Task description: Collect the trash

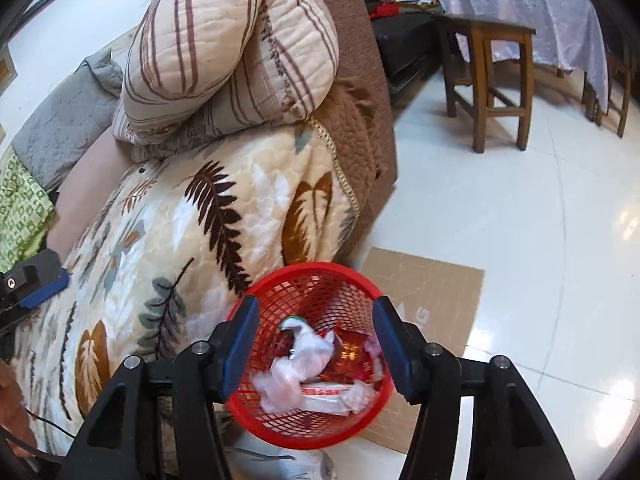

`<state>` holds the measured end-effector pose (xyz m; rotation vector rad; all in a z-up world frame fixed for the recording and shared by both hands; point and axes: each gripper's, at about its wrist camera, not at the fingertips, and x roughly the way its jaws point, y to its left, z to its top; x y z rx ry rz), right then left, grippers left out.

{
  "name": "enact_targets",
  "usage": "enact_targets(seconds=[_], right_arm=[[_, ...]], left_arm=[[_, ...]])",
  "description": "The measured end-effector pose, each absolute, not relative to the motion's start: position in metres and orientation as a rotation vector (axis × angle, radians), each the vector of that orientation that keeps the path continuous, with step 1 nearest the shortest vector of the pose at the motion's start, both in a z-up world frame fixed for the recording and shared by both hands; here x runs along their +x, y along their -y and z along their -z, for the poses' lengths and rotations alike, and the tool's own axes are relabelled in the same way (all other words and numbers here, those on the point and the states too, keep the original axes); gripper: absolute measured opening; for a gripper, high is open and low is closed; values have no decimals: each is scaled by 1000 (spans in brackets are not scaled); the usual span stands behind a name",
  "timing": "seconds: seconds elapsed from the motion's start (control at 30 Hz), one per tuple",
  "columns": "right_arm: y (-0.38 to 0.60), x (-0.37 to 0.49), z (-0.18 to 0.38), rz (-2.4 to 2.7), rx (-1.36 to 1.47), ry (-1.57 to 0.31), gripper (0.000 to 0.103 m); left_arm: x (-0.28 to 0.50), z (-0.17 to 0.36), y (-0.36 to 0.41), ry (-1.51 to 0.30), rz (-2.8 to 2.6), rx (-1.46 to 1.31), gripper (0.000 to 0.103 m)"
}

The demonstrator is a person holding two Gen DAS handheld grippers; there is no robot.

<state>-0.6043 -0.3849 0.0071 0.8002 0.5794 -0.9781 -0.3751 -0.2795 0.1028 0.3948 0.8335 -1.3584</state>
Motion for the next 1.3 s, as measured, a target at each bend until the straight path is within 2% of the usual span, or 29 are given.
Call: enact_targets(seconds=[0.1, 0.23, 0.47, 0.73, 0.83, 1.07, 1.3], right_arm=[[372, -599, -19, 1027, 735, -617, 71], [338, -586, -37, 1075, 632, -657, 84], [274, -573, -57, 1170, 480, -687, 90], [211, -571, -50, 1231, 408, -703, 92], [209, -569, -55, 1244, 391, -720, 92], [204, -563, -56, 1228, 377, -700, 93], [209, -552, -52, 1205, 394, -685, 93]], left_arm=[[-363, -113, 255, -766, 1311, 413, 71], [-344, -119, 212, -692, 1235, 434, 74], [-328, -99, 121, -619, 1108, 440, 79], [-325, -92, 90, -586, 1044, 428, 81], [-327, -98, 89, -553, 1052, 409, 87], [-325, -97, 92, -546, 1032, 398, 87], [-331, -91, 95, -535, 1015, 467, 92]])
